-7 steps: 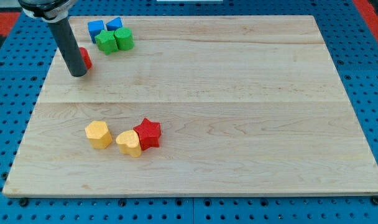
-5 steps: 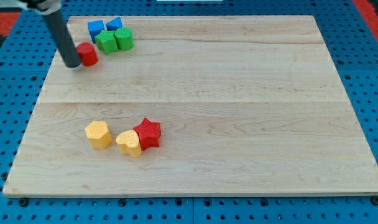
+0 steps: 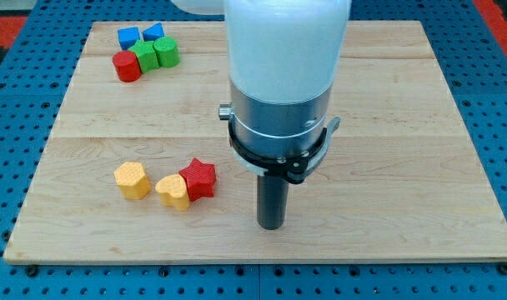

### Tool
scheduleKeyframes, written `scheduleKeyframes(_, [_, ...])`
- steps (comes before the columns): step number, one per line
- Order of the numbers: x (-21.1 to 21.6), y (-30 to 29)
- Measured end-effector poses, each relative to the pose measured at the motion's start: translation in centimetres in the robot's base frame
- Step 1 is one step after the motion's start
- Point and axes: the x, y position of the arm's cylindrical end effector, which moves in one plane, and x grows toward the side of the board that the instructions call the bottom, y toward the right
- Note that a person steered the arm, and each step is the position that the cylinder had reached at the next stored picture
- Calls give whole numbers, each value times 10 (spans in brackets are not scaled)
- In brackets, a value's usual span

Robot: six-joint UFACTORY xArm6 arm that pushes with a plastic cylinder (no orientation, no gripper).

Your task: Push the red star below the green circle

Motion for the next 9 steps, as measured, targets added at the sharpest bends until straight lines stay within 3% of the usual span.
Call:
scheduleKeyframes(3, [-28, -94])
scheduleKeyframes(5, [-104, -139])
scheduleKeyframes(7, [-79, -33])
scheduleKeyframes(9, [-144, -5])
